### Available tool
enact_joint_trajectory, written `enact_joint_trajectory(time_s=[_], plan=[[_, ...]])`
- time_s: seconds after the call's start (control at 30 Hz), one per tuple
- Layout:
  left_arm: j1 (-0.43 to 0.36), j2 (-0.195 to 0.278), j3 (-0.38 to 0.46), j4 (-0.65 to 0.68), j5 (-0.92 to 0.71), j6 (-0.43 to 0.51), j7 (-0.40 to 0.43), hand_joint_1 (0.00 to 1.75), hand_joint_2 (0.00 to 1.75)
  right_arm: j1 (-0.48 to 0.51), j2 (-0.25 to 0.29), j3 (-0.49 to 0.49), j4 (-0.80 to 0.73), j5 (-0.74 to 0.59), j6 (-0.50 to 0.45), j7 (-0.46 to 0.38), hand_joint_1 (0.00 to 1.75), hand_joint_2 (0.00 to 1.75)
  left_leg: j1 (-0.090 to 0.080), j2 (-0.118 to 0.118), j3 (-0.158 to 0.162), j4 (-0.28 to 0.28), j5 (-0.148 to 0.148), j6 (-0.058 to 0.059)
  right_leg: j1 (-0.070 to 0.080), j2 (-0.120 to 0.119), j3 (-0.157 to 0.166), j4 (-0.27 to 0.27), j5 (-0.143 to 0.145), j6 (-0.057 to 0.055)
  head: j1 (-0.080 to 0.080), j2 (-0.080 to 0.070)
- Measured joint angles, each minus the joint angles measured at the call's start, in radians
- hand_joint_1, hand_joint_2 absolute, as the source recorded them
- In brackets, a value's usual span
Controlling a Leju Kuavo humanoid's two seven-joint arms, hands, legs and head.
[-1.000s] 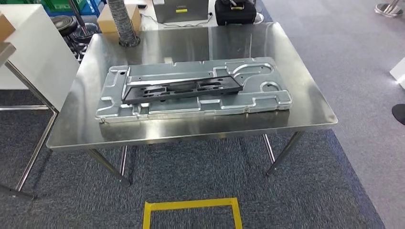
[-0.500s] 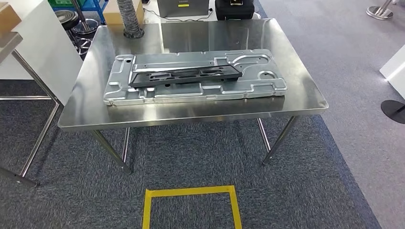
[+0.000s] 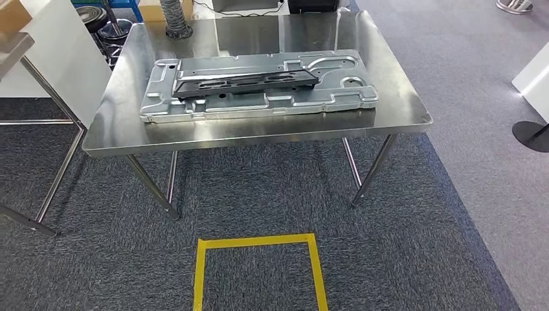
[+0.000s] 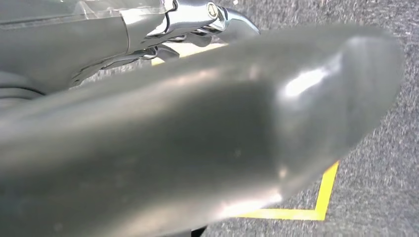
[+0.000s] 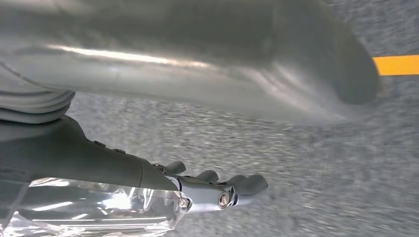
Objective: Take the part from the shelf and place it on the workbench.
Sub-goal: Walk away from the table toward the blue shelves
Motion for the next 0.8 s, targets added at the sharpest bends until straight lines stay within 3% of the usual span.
enact_joint_trajectory(time_s=[0.07,0.1,0.13,0.17,0.2,0.27,0.33,0.37,0.43,0.47,0.5,0.6,0.63,0.67,0.7,0.77,0.8], plan=[[0.002,-0.001,-0.002,0.000,0.000,0.000,0.000,0.00,0.00,0.000,0.000,0.001,0.002,0.003,0.000,0.009,0.00,0.00,0.005,-0.002,-0.031,0.116,-0.102,-0.008,0.001,-0.002,-0.022,0.001,0.020,-0.007,-0.003,0.000],[0.003,-0.002,-0.003,0.000,0.001,0.000,0.000,0.00,0.00,0.000,0.000,0.002,0.003,0.004,0.000,0.011,0.00,0.00,0.007,-0.002,-0.041,0.175,-0.138,-0.010,0.002,-0.002,-0.036,0.004,0.029,-0.009,-0.004,0.000],[0.003,-0.002,-0.004,0.000,0.001,0.001,0.000,0.00,0.00,0.000,0.000,0.003,0.004,0.005,0.001,0.012,0.00,0.00,0.009,-0.002,-0.040,0.214,-0.151,-0.012,0.002,-0.002,-0.051,0.007,0.039,-0.008,-0.003,0.000],[0.003,-0.002,-0.004,0.000,0.001,0.001,0.000,0.00,0.00,0.000,0.000,0.004,0.005,0.007,0.001,0.011,0.00,0.00,0.010,-0.002,-0.026,0.225,-0.142,-0.013,0.002,-0.002,-0.067,0.012,0.048,-0.006,-0.004,0.000],[0.002,-0.002,-0.005,0.000,0.001,0.002,-0.001,0.00,0.00,0.000,0.000,0.006,0.005,0.008,0.002,0.009,0.00,0.00,0.012,-0.002,0.004,0.202,-0.116,-0.013,0.001,-0.002,-0.084,0.018,0.056,-0.003,-0.004,0.000],[0.000,-0.001,-0.005,0.000,0.001,0.003,-0.004,0.00,0.00,-0.001,0.000,0.007,0.007,0.010,0.006,0.001,0.00,0.00,0.014,-0.003,0.100,0.080,-0.077,-0.013,0.000,-0.001,-0.115,0.032,0.071,0.006,-0.004,0.000],[-0.003,-0.001,-0.005,0.000,0.001,0.003,-0.007,0.00,0.00,-0.001,0.000,0.008,0.007,0.011,0.009,-0.010,0.00,0.00,0.012,-0.006,0.175,-0.039,-0.084,-0.006,0.001,-0.002,-0.135,0.043,0.085,0.019,-0.003,0.000],[-0.003,-0.001,-0.005,0.000,0.001,0.003,-0.009,0.00,0.00,-0.001,0.000,0.008,0.007,0.011,0.011,-0.015,0.00,0.00,0.009,-0.007,0.186,-0.066,-0.093,0.000,0.002,-0.002,-0.139,0.044,0.094,0.025,-0.003,0.000],[-0.003,-0.002,-0.006,0.000,0.001,0.004,-0.010,0.00,0.00,-0.001,0.000,0.008,0.008,0.011,0.016,-0.021,0.00,0.00,0.007,-0.005,0.175,-0.074,-0.085,0.020,0.001,-0.002,-0.144,0.043,0.107,0.039,-0.003,0.000],[-0.003,-0.002,-0.007,0.000,0.001,0.004,-0.011,0.00,0.00,-0.001,0.000,0.008,0.008,0.011,0.018,-0.023,0.00,0.00,0.007,-0.003,0.167,-0.075,-0.076,0.031,0.000,-0.001,-0.149,0.051,0.095,0.044,-0.002,0.000],[-0.003,-0.002,-0.008,0.000,0.001,0.004,-0.011,0.00,0.00,-0.001,0.000,0.008,0.009,0.011,0.020,-0.025,0.00,0.00,0.008,0.000,0.156,-0.076,-0.065,0.042,-0.002,0.000,-0.158,0.076,0.062,0.049,0.000,0.000],[-0.004,-0.002,-0.012,0.000,0.001,0.005,-0.011,0.00,0.00,-0.001,0.002,0.008,0.012,0.009,0.026,-0.026,0.00,0.00,0.001,0.004,0.115,-0.076,-0.030,0.061,-0.005,0.003,-0.204,0.253,-0.087,0.055,0.004,0.000],[-0.004,-0.002,-0.013,0.000,0.001,0.005,-0.010,0.00,0.00,-0.002,0.002,0.008,0.012,0.009,0.028,-0.023,0.00,0.00,-0.002,0.004,0.098,-0.075,-0.017,0.062,-0.005,0.003,-0.211,0.310,-0.107,0.055,0.004,0.000],[-0.005,-0.002,-0.015,0.000,0.001,0.005,-0.010,0.00,0.00,-0.002,0.002,0.008,0.012,0.008,0.031,-0.018,0.00,0.00,-0.006,0.004,0.081,-0.073,-0.005,0.063,-0.004,0.004,-0.204,0.341,-0.101,0.053,0.004,0.000],[-0.005,-0.002,-0.016,0.000,0.000,0.005,-0.010,0.00,0.00,-0.003,0.002,0.008,0.013,0.009,0.034,-0.013,0.00,0.00,-0.009,0.004,0.063,-0.070,0.008,0.063,-0.002,0.004,-0.181,0.337,-0.075,0.049,0.004,0.000],[-0.006,-0.003,-0.019,0.000,0.000,0.004,-0.009,0.00,0.00,-0.005,0.003,0.008,0.013,0.010,0.036,0.000,0.00,0.00,-0.014,0.003,0.031,-0.063,0.032,0.062,0.006,0.004,-0.084,0.234,-0.025,0.032,0.004,0.000],[-0.007,-0.004,-0.021,0.000,-0.001,0.004,-0.009,0.00,0.00,-0.007,0.003,0.008,0.013,0.011,0.036,0.005,0.00,0.00,-0.017,0.003,0.019,-0.060,0.042,0.060,0.012,0.004,-0.020,0.147,-0.026,0.021,0.004,0.000]])
